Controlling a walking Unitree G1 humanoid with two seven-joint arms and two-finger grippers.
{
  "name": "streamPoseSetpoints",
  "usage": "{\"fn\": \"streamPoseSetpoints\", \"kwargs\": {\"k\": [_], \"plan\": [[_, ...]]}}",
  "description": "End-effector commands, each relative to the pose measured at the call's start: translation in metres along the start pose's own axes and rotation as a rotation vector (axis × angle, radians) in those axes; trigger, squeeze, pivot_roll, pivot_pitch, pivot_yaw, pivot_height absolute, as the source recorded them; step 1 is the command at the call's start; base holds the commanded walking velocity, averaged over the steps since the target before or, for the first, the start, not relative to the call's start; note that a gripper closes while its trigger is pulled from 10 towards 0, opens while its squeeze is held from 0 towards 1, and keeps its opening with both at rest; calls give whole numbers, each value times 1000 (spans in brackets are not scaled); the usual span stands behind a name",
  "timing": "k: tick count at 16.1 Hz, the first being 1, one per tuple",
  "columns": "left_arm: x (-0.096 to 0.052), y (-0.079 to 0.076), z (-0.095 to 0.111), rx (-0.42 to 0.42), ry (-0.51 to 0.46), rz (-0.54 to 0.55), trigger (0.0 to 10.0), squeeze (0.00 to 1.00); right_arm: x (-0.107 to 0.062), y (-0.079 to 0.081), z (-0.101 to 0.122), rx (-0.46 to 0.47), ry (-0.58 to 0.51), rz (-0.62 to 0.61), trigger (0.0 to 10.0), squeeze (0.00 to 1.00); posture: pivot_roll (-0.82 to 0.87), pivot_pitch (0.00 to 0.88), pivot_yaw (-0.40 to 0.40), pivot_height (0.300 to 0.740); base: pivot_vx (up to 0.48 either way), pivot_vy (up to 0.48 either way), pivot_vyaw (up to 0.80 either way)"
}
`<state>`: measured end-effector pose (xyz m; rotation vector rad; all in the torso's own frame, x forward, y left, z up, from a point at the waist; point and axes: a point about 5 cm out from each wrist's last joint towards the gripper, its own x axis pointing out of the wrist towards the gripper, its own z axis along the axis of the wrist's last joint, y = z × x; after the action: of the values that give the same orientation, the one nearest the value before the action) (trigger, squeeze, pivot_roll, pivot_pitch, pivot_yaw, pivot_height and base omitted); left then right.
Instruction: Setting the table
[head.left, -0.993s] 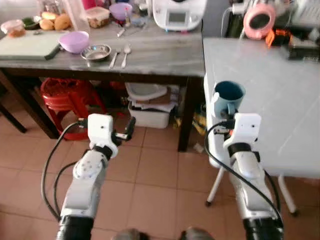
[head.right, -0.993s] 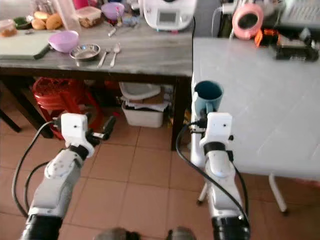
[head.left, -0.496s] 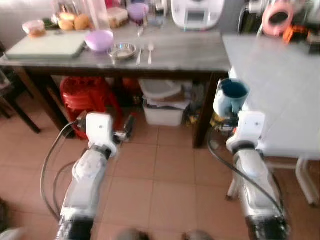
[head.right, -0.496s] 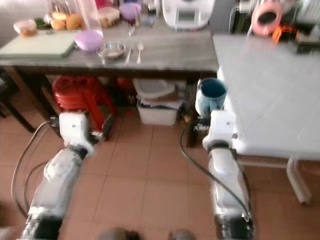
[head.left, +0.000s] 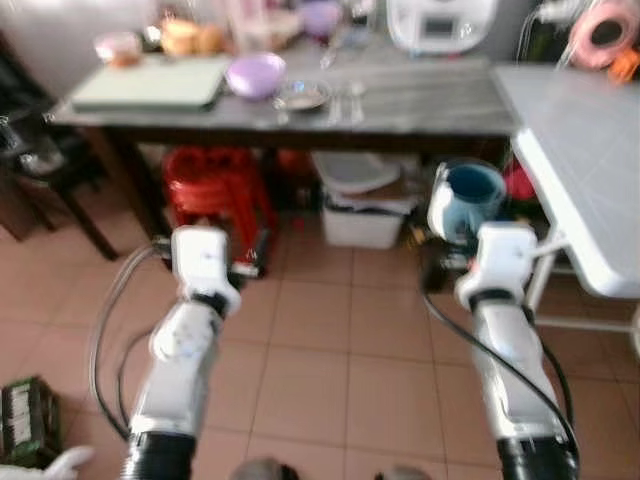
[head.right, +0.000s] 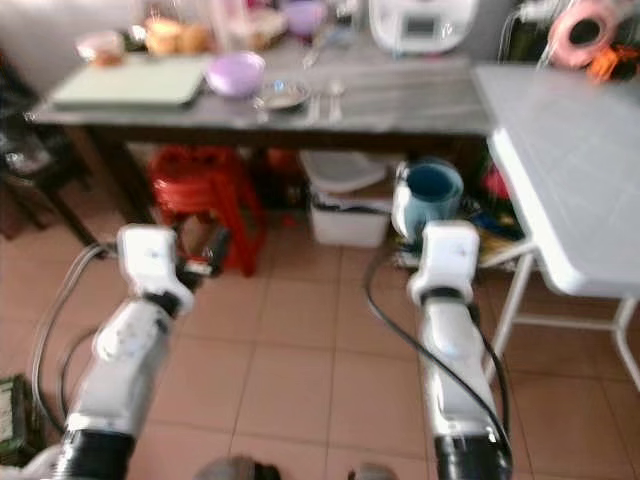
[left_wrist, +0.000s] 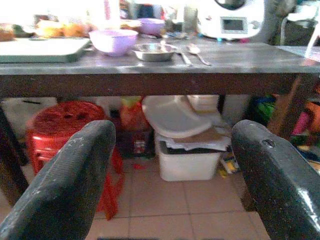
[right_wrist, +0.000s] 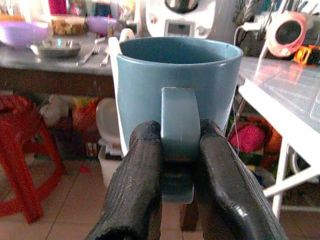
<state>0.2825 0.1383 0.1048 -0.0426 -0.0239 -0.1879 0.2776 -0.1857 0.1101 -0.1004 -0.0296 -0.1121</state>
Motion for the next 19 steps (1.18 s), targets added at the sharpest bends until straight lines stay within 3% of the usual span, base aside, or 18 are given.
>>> {"fn": "streamPoseSetpoints", "kwargs": {"k": [1,4,10,14,19], "plan": [[-1,11,1,27,-12,56,10000,0,-1,2,10,18,-41,13,10000,0,-3,0,32,740,0,0,0],[-11,26,0,59,-9,144,10000,0,-18,1,12,7,-76,22,10000,0,-10,0,38,740,0,0,0],[-23,31,1,44,-13,174,10000,0,-37,-8,15,-1,-76,-8,10000,0,-18,0,45,740,285,0,0],[-47,38,-7,53,36,183,10000,0,-58,-1,15,-21,-73,63,10000,0,-14,0,49,740,382,0,0],[-46,38,-6,51,37,183,10000,0,-56,2,14,-46,-76,81,10000,0,-10,0,46,740,480,0,0]]}}
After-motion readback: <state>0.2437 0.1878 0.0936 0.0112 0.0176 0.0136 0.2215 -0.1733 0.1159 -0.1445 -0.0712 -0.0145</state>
